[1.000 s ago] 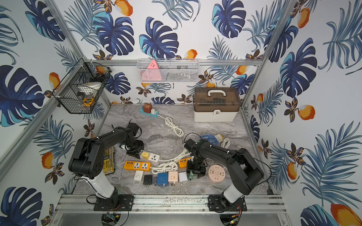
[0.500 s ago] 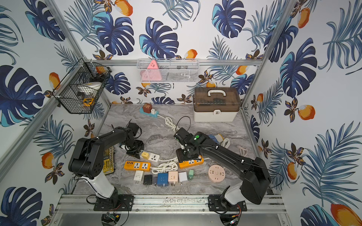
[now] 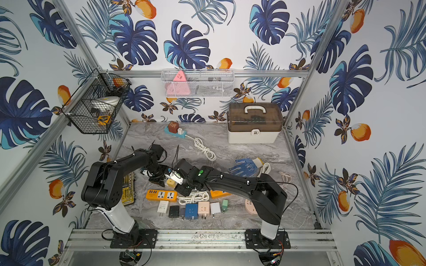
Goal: Pull the plug off the socket
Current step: Remove the plug from the socket.
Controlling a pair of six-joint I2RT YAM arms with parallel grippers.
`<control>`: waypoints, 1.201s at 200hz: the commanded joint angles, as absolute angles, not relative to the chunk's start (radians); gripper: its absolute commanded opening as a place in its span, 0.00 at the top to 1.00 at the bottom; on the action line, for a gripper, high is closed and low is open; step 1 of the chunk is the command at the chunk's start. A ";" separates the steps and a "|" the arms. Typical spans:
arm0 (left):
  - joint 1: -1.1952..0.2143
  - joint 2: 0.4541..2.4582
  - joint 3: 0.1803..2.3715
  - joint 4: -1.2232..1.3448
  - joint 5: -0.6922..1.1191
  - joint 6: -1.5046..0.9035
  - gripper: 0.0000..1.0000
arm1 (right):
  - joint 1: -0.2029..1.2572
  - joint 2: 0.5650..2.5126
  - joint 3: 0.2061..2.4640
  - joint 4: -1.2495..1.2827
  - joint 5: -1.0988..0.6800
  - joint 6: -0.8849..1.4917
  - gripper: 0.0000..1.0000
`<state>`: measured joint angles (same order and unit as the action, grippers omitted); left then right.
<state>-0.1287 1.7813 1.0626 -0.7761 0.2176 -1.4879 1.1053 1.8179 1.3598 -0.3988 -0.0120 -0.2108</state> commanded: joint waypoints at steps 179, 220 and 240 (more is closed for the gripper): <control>-0.131 1.809 1.080 -0.801 0.222 -1.449 0.93 | 1.095 2.096 1.464 -0.210 0.094 -0.256 0.55; -0.131 1.801 1.071 -0.799 0.222 -1.451 0.93 | 1.095 2.102 1.485 -0.207 0.091 -0.248 0.69; -0.131 1.800 1.069 -0.800 0.225 -1.450 0.94 | 1.097 2.100 1.490 -0.207 0.084 -0.247 0.81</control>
<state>-0.1284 1.7874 1.0843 -0.7818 0.2550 -1.4445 1.0966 2.0956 1.4754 -0.2401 0.0738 -0.2626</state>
